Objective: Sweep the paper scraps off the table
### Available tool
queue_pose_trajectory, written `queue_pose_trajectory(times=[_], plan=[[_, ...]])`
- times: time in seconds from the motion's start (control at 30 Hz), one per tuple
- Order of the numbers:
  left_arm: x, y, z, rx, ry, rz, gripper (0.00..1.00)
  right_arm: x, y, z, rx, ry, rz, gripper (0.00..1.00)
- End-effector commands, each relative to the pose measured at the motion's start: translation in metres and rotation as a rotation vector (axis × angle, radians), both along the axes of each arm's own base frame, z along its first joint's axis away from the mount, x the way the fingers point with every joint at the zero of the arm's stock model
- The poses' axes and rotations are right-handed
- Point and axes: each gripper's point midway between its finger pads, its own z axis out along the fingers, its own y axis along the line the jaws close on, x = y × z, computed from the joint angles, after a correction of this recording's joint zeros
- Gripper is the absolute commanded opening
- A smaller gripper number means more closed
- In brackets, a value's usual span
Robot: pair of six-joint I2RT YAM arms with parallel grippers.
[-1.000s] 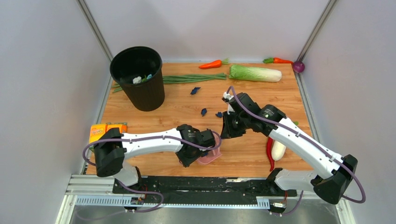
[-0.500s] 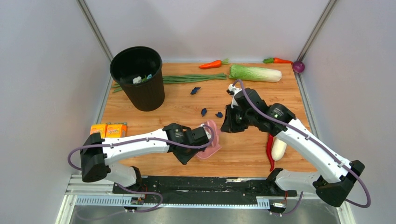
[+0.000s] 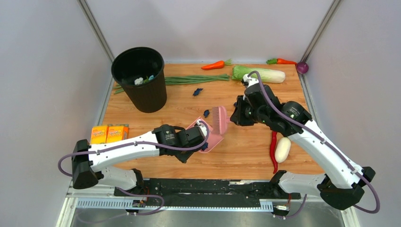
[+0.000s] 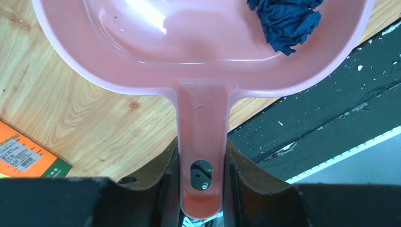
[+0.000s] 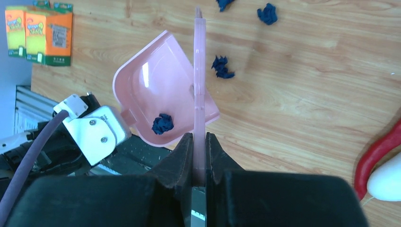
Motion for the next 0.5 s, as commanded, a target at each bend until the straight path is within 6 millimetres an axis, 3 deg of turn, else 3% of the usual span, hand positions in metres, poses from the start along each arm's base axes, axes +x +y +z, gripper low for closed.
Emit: queue_pose_trajectory(times=[0.0,0.17,0.37,0.47], plan=[[0.009,-0.009,0.022,-0.065,-0.055,0.025,0.0,0.012,-0.016,0.036,0.045,-0.102,-0.125,0.0],[0.011,-0.01,0.028,-0.072,-0.065,0.034,0.0,0.016,-0.022,0.044,0.053,-0.128,-0.169,0.0],[0.015,-0.019,0.043,-0.103,-0.074,0.036,0.0,0.019,-0.049,0.053,0.087,-0.179,-0.335,0.0],[0.023,-0.022,0.05,-0.093,-0.077,0.046,0.0,0.019,-0.049,0.055,0.105,-0.18,-0.343,0.0]])
